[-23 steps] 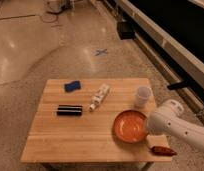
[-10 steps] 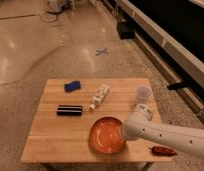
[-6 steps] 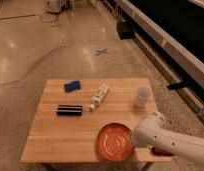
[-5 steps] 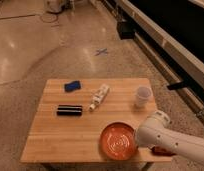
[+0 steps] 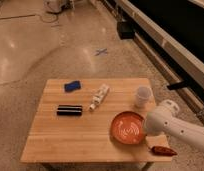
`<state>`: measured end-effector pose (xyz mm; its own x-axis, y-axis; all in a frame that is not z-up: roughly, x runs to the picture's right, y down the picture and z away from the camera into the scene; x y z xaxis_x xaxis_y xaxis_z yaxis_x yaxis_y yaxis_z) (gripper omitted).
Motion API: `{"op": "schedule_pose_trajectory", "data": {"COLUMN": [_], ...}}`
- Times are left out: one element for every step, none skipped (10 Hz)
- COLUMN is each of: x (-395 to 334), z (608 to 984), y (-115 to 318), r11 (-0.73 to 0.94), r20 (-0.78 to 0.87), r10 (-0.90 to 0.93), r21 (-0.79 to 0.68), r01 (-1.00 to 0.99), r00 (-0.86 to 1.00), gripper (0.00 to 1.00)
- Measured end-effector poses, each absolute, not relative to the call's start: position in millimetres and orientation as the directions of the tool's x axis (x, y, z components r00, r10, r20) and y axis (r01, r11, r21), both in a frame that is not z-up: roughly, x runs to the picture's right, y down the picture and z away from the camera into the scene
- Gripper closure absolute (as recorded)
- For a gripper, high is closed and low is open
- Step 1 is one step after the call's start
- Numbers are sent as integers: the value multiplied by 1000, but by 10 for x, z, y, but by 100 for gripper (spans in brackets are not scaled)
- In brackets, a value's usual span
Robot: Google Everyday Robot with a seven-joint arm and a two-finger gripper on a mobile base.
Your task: Drag the ceramic bowl in a circle
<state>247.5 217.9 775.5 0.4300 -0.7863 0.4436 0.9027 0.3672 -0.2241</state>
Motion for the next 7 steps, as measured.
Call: {"op": "schedule_pose_trajectory", "data": {"x": [2455,2411,2340,2278,2156,2046,1952], "z": [7802,7837,7866,7882,7889,7894,7896], "y": [2075,2015,1970,1944,1940,1948,1959], "r11": [380,383,383,379,374,367,361], "r20": [432,427,425,424,430,437,444], "r10": [-787,-789,-792,-796,-799,-801,-803], "r21": [-224,-220,-213,-207,-193,-179,-167], "r01": [898,897,899,902,907,913,917], "r00": [441,442,438,432,421,408,397], "gripper": [100,100,100,100,100,100,100]}}
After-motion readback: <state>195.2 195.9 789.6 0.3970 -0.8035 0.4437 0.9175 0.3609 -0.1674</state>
